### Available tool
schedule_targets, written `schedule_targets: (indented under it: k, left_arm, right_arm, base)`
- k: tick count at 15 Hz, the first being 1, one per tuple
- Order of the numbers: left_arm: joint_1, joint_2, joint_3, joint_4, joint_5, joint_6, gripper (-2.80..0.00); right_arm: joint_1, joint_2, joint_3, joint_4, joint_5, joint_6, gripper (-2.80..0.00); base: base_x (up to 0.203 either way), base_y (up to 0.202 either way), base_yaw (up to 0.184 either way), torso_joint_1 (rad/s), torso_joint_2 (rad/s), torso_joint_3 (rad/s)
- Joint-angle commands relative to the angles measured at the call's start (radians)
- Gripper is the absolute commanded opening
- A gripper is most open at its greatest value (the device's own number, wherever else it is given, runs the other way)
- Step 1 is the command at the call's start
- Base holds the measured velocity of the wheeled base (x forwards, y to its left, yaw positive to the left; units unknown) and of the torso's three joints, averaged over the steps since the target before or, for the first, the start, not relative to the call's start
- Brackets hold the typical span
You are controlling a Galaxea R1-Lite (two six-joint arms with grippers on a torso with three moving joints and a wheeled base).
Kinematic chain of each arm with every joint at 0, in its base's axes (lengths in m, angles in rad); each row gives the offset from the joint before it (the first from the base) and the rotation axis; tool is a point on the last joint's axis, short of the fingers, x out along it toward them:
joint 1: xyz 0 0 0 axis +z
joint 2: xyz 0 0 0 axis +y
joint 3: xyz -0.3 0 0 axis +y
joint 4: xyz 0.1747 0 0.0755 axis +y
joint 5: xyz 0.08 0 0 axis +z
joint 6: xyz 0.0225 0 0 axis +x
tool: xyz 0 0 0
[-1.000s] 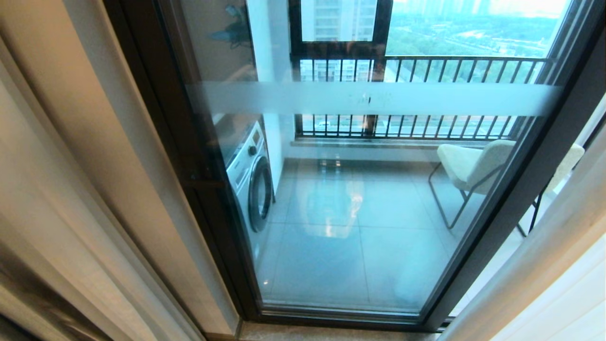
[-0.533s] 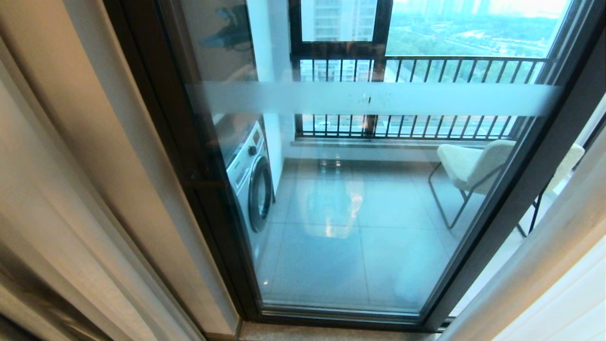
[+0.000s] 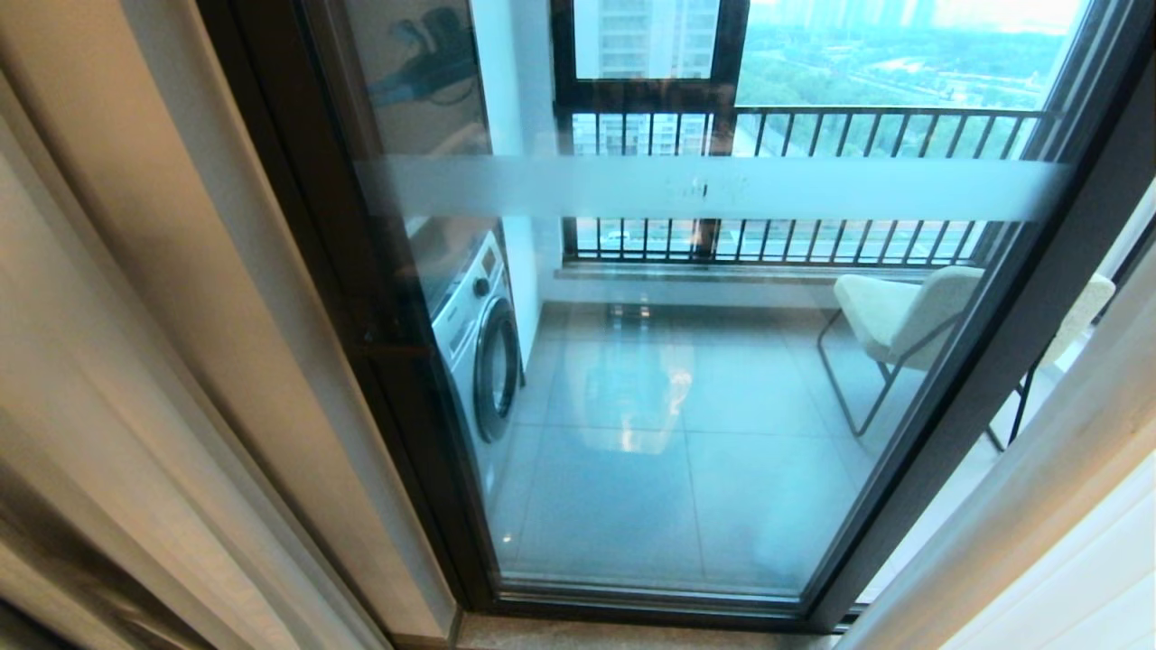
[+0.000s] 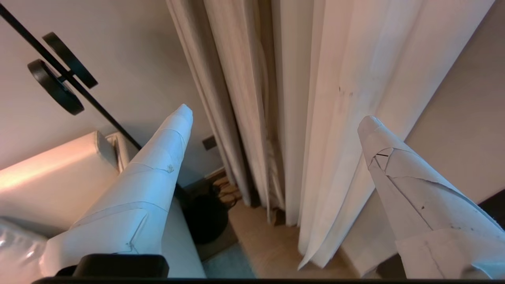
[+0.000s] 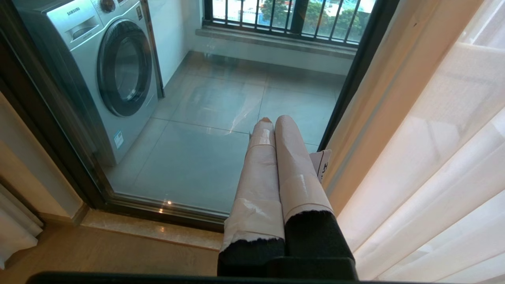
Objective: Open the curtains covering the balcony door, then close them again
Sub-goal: Close the inner curtains on both sides
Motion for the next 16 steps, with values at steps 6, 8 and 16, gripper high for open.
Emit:
schedule_targets:
  k: [6, 8, 16]
  left_arm:
    - [0.002, 0.241, -0.235, 0.170, 0.003, -0.065, 0.00]
    - [0.012, 0.287, -0.284, 0.186, 0.002, -0.073, 0.00]
    - [0.013, 0.372, -0.405, 0.260, -0.155, -0.075, 0.00]
  right_arm:
    - [0.000, 0.000, 0.000, 0.000, 0.001, -0.001, -2.80]
    - [0.000, 0.000, 0.000, 0.001, 0.001, -0.001, -2.80]
    - [0.000, 0.000, 0.000, 0.001, 0.001, -0.001, -2.80]
  base:
    - [0.000, 0.000, 0.000, 0.000, 0.00, 0.000]
    - [0.000, 0.000, 0.000, 0.000, 0.00, 0.000]
    - [0.000, 0.000, 0.000, 0.000, 0.00, 0.000]
